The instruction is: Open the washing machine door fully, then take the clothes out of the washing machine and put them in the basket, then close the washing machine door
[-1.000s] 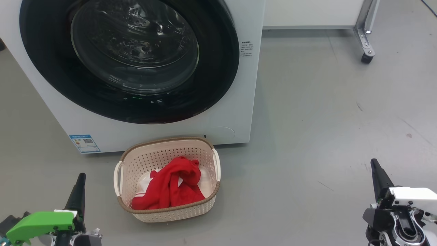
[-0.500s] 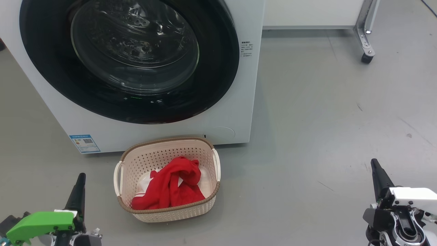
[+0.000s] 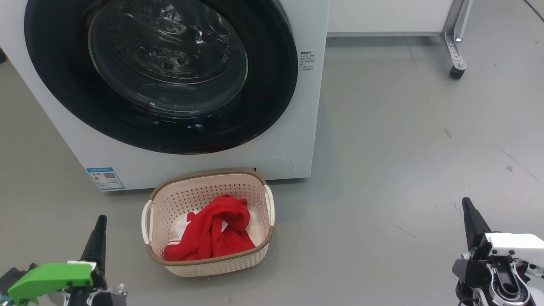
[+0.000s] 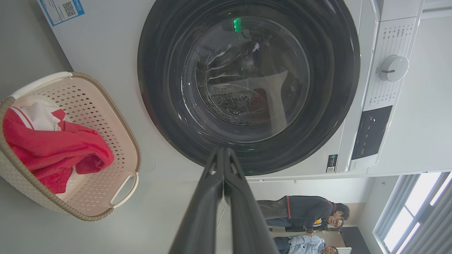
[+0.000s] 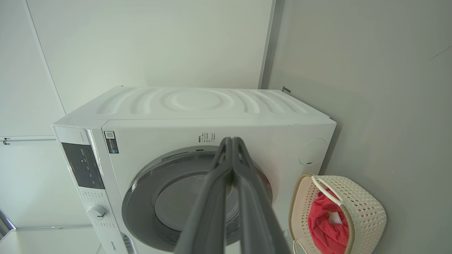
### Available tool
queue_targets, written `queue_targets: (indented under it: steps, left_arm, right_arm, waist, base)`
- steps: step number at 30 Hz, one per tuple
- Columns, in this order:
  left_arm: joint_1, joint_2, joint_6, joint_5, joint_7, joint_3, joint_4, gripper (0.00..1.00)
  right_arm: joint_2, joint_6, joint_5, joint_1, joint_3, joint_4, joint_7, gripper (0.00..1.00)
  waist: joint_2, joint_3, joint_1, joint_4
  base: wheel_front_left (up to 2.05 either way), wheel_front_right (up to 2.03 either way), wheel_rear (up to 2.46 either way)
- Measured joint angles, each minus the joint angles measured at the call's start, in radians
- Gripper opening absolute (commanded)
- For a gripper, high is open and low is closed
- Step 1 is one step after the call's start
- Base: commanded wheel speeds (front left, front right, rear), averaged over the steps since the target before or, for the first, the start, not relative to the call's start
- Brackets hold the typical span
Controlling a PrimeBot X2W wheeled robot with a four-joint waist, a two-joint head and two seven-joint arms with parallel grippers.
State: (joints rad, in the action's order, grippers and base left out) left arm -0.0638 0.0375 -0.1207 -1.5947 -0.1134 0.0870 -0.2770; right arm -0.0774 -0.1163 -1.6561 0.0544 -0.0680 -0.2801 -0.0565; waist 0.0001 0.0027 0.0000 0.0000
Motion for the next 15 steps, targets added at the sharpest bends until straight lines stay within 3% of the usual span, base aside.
queue_targets:
  steps: [15]
  left_arm:
    - [0.0,0.0,0.0,0.0,0.0,0.0,0.0,0.0]
  right_arm:
    - [0.0,0.0,0.0,0.0,-0.002,0.0,0.0,0.0]
  waist:
    - [0.0,0.0,0.0,0.0]
  base:
    - [0.0,0.0,0.0]
